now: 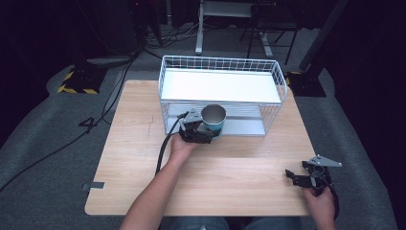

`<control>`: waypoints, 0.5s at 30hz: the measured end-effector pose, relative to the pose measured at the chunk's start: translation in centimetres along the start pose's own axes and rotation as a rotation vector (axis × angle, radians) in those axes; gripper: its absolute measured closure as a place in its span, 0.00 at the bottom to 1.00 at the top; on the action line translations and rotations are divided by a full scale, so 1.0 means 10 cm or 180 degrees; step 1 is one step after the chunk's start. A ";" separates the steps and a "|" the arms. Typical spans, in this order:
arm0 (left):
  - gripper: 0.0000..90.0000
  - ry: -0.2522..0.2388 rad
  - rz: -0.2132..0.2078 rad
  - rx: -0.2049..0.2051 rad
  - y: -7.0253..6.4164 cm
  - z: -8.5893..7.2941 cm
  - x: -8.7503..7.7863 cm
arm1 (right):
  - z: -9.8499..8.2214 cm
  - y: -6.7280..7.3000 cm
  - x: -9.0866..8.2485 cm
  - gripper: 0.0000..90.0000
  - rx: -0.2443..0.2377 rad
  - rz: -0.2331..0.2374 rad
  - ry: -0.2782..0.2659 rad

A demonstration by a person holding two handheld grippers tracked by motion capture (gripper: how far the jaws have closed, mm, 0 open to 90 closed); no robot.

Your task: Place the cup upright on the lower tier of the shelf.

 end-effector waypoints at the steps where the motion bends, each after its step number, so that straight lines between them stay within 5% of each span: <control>1: 0.22 0.0004 0.0025 -0.0001 0.02 0.00 0.03 | 0.00 0.00 0.00 0.17 0.0000 0.0000 0.0001; 15: 0.22 0.0112 0.0205 -0.0055 0.12 0.04 0.40 | 0.00 0.02 0.00 0.17 -0.0051 0.0059 0.0006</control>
Point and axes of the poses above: each handheld gripper's, and its own axes: x roughly forward along the jaws, z roughly out of its top, y roughly to its left, the point moved 3 cm from there along x, roughly forward along the jaws, and after that the axes turned 5 degrees about x, right-handed, at the moved point
